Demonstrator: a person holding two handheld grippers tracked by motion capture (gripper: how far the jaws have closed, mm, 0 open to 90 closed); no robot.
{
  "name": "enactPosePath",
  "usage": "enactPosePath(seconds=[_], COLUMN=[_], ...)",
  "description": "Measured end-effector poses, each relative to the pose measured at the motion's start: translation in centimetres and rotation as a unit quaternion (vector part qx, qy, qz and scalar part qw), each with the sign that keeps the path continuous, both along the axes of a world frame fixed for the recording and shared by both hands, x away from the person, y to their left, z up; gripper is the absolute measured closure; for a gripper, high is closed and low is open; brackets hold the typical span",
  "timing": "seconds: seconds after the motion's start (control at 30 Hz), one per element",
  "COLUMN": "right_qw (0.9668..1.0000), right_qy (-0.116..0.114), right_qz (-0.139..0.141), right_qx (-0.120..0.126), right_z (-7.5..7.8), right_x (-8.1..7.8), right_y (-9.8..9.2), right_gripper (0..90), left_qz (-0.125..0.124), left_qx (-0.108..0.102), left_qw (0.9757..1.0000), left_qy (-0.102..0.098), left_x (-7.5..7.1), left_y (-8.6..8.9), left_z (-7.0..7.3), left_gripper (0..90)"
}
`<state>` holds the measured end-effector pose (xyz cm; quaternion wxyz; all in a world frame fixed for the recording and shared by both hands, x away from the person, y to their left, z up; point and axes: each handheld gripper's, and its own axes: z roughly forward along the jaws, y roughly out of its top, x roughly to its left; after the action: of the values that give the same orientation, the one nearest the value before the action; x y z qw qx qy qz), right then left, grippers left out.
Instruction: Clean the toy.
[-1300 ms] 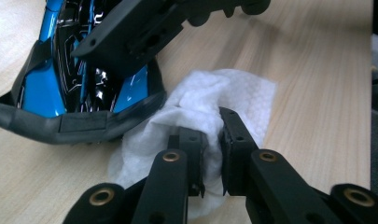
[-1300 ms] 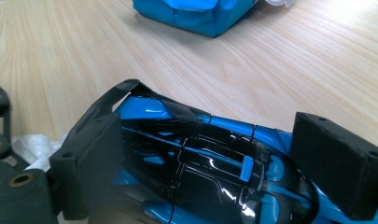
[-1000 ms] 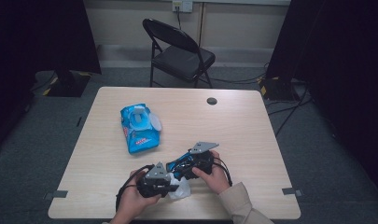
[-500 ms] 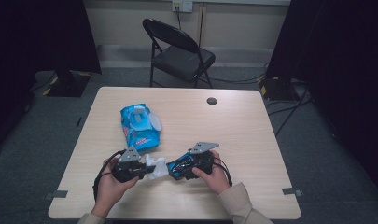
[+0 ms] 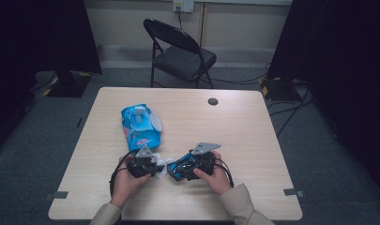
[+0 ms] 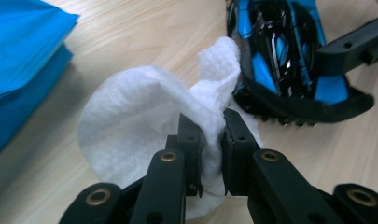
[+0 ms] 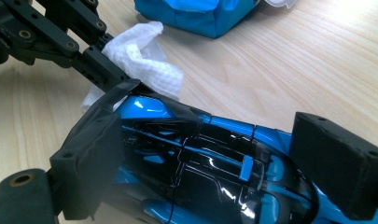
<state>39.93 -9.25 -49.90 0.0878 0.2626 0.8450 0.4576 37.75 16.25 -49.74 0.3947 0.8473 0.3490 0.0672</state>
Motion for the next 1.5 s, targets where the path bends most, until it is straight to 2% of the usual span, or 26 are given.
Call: enactPosePath(seconds=[0.3,0.33,0.47,0.63,0.87,1.3,1.5], right_qw=[1.0000,1.0000,1.0000,1.0000,1.0000,1.0000,1.0000], right_qy=[-0.001,-0.001,-0.001,0.000,-0.001,-0.001,-0.001], right_qz=[0.000,0.000,-0.001,-0.001,-0.001,-0.002,-0.002], right_qx=[0.000,0.000,0.001,0.000,-0.001,-0.002,-0.002], right_z=[0.0,0.0,0.0,0.0,0.0,0.0,0.0], right_x=[0.0,0.0,0.0,0.0,0.0,0.0,0.0], right_y=[0.0,0.0,0.0,0.0,0.0,0.1,0.1], right_gripper=[10.1,10.0,10.0,10.0,10.0,9.9,10.0], left_qz=[-0.028,-0.030,-0.053,-0.087,-0.120,-0.145,-0.154], left_qx=[-0.003,-0.004,-0.008,-0.004,0.007,0.010,-0.001], left_qw=[0.9993,0.9993,0.9980,0.9959,0.9926,0.9893,0.9881], left_qy=[0.026,0.023,0.033,0.027,0.017,0.007,0.008], left_x=[-0.8,-1.0,-1.5,-2.3,-3.1,-4.0,-4.1], left_y=[-0.2,-0.1,0.2,-0.7,-2.6,-4.8,-5.9], left_z=[0.3,0.3,0.7,0.4,0.5,0.5,0.4], left_gripper=[81.1,81.1,81.1,81.0,81.0,81.0,80.9])
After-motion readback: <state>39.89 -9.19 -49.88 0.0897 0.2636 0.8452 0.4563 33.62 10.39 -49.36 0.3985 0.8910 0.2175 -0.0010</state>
